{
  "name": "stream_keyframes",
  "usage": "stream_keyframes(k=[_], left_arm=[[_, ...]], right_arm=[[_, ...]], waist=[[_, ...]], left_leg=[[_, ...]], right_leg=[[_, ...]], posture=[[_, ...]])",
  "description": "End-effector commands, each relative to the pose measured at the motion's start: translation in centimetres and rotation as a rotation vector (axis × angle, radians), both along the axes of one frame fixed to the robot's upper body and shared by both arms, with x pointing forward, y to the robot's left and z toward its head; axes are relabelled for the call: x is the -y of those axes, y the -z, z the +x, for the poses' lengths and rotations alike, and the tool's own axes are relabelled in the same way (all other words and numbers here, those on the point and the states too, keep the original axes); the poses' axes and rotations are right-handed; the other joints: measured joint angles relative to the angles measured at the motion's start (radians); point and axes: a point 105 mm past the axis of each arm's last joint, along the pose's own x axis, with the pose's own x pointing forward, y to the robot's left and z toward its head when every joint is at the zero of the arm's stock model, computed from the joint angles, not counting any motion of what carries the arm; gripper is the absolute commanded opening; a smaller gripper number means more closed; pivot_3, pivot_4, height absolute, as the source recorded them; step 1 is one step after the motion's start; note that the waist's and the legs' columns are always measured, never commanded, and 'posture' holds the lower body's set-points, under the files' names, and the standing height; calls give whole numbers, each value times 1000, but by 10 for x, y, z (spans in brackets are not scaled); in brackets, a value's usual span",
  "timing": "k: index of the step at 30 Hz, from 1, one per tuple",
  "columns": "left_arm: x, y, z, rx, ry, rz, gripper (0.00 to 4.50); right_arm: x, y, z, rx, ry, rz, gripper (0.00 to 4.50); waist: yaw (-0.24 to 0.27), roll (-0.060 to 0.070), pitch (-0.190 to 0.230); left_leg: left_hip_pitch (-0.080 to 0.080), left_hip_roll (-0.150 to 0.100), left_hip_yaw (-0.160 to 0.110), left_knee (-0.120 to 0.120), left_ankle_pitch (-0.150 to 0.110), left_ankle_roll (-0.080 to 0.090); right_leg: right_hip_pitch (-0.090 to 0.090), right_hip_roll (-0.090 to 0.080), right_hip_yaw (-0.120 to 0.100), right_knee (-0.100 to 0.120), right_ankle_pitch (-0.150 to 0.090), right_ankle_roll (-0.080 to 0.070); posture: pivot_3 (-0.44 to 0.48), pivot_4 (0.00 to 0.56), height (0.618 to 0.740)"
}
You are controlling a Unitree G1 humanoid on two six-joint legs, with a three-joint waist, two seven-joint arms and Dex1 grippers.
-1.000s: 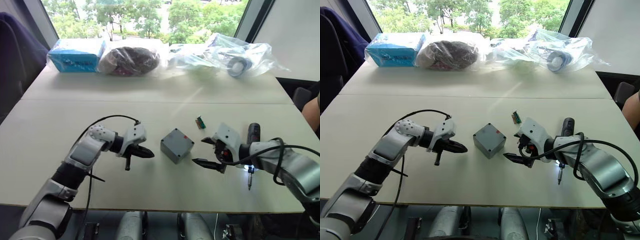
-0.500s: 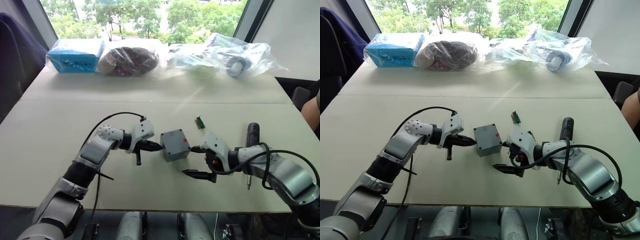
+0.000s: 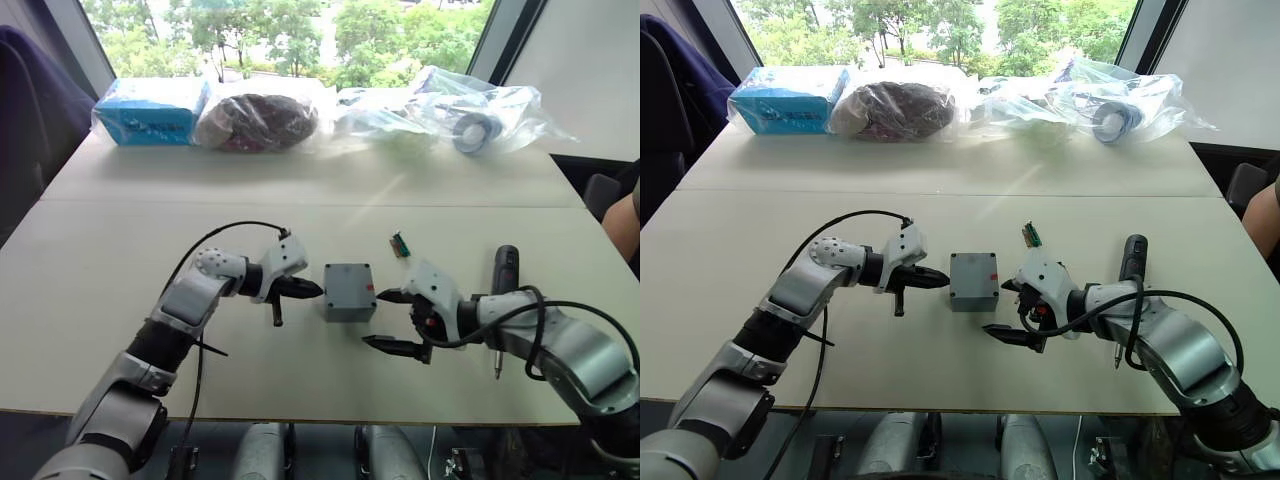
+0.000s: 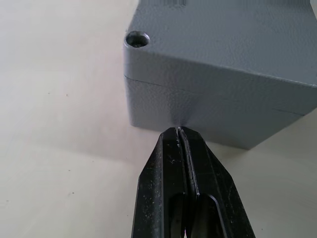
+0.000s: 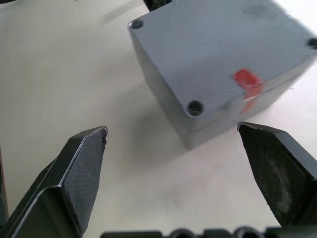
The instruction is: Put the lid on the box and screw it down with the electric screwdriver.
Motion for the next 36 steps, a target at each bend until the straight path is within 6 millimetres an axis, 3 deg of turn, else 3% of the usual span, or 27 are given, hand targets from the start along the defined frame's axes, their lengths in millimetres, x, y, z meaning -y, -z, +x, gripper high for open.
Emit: stream_keyframes(k=[1,5,9,12,16,22,28,31,35,36], left_arm=[[-4,-25,4,20,-10,-74,0],[-11,-50,8,-12,-33,-163,0],[-14,-79,18,-5,-76,-263,0],[-11,-90,21,1,-76,-304,0],[-8,-89,19,14,-71,-292,0],[-9,-84,13,15,-80,-281,0],[-11,-79,8,4,-88,-272,0],[-10,-77,8,4,-89,-265,0],[-10,-75,8,4,-89,-261,0],[-10,-75,8,5,-89,-260,0]], right_arm=[[4,-28,-5,45,-17,43,4481],[19,-60,1,60,37,156,4481],[40,-81,41,173,219,248,4481],[58,-69,84,259,407,215,4481],[61,-48,113,264,496,203,4481],[58,-23,128,238,530,204,4481],[52,-16,132,235,524,223,4481],[50,-12,138,242,538,219,3802],[49,-13,143,253,550,219,2386],[49,-13,144,256,555,220,2386]], waist=[[-1,0,0],[-2,0,0],[-2,-1,-1],[-2,-1,-1],[-5,-1,-1],[-9,-1,-1],[-9,-1,-1],[-10,-1,-1],[-10,-1,-1],[-10,-1,-1]], left_leg=[[0,0,0,0,0,0],[0,0,0,0,0,0],[1,0,0,1,0,-1],[2,-2,0,1,0,-1],[2,-2,2,1,1,-2],[2,-2,4,1,4,-6],[2,-1,4,1,4,-7],[2,-1,4,1,4,-7],[2,-1,4,1,4,-7],[2,-2,4,1,4,-7]], right_leg=[[0,0,0,0,0,0],[0,0,0,1,0,0],[0,0,0,3,0,0],[0,0,1,4,0,0],[-1,0,2,8,0,0],[-3,1,4,9,0,0],[-3,1,4,9,0,0],[-3,1,4,9,0,0],[-3,1,4,9,0,0],[-3,1,4,9,0,0]], posture=[[0,150,740],[0,150,740],[0,150,740],[0,150,740],[0,150,740],[0,150,740],[0,150,740],[0,150,740],[0,150,740],[0,150,740]])
